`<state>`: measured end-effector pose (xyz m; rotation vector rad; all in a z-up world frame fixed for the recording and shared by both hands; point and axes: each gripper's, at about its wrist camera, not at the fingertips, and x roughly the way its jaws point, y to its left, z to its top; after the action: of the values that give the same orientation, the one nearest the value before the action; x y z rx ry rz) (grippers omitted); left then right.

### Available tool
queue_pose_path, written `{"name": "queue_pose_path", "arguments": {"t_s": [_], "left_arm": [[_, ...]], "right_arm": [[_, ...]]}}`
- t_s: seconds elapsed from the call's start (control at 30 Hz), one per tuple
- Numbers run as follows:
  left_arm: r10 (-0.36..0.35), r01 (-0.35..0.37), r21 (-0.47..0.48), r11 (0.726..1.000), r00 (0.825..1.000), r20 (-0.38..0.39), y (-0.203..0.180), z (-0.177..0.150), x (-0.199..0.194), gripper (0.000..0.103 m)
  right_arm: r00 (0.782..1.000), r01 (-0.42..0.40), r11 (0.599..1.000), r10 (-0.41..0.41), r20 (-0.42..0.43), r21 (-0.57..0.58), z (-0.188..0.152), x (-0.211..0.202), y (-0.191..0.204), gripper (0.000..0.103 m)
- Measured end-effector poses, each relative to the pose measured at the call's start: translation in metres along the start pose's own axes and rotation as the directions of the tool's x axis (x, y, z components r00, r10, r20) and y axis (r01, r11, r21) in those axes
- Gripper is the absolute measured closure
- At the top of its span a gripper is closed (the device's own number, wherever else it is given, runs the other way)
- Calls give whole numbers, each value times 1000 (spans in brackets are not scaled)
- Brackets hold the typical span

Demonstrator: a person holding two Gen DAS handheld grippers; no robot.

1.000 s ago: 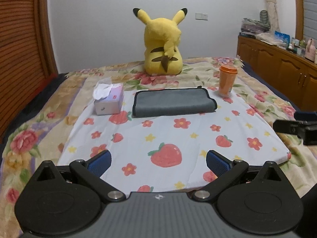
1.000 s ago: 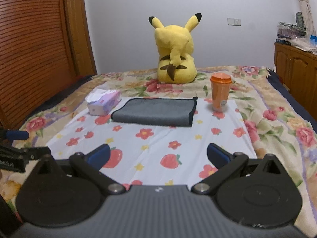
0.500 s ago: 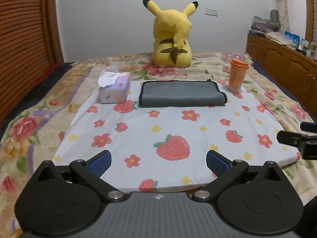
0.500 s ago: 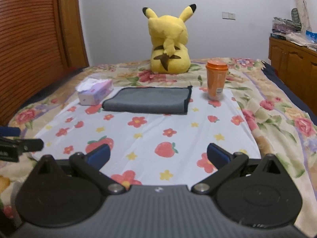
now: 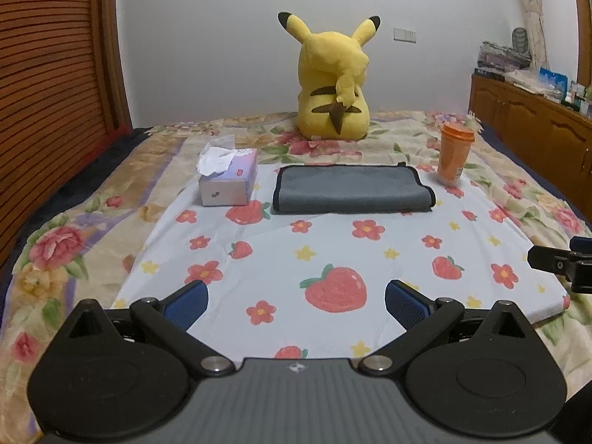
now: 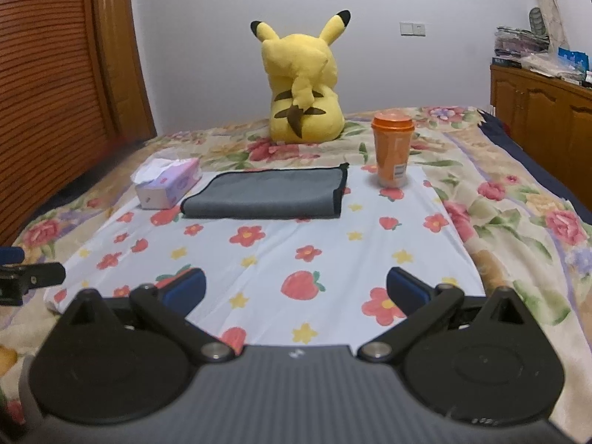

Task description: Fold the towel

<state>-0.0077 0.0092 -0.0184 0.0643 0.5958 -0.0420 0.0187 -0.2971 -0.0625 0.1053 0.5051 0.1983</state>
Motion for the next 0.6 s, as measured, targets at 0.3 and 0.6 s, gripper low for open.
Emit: {"name": "queue_pose_path", "arguments": {"t_s": [0.3, 0.6], "left_arm": [[14, -14, 3, 1000, 999, 51, 1, 3, -8, 3], [17, -18, 12, 1000, 996, 85, 0, 4, -14, 3]], "right_arm": [[999, 1, 1000, -1, 43, 6, 0, -4, 0, 0], [997, 5, 1000, -6, 76, 11, 1, -8, -2, 0]]}}
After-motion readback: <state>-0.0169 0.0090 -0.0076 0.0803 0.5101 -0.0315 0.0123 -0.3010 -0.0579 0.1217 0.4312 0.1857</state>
